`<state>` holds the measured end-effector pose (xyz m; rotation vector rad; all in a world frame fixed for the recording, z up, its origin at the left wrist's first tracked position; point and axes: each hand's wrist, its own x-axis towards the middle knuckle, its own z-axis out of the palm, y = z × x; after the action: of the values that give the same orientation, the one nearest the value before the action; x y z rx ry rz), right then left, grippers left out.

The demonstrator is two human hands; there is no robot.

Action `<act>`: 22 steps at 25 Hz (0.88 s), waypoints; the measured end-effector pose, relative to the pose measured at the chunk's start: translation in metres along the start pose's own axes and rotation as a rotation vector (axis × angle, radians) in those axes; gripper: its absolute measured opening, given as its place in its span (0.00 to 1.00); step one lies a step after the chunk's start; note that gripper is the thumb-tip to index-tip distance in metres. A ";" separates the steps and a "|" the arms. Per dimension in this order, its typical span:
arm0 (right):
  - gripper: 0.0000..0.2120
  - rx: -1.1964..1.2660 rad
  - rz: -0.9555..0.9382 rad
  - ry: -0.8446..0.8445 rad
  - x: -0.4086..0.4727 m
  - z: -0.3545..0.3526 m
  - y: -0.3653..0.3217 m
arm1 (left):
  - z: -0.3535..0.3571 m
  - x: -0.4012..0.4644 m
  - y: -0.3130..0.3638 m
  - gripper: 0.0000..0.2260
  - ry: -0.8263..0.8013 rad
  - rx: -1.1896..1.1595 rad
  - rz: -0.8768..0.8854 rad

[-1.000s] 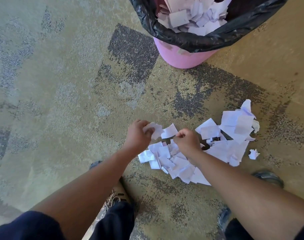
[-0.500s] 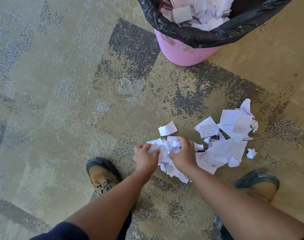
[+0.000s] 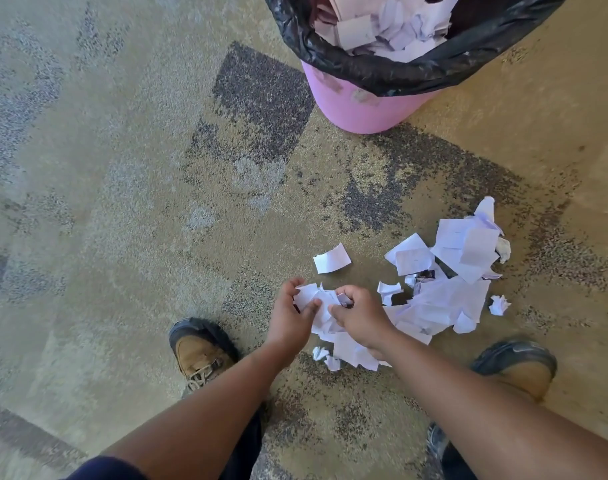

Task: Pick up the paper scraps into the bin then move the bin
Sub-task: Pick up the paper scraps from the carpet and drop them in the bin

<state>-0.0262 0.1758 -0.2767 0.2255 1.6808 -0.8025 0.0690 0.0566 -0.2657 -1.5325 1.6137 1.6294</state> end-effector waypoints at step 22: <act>0.05 -0.025 -1.340 0.569 -0.162 -0.079 -0.138 | -0.032 -0.113 0.174 0.17 0.279 0.233 1.468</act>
<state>-0.1184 0.1649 -0.0692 -0.8779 2.3121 -1.7927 -0.0275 0.0280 -0.0814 -0.2576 3.2987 1.5944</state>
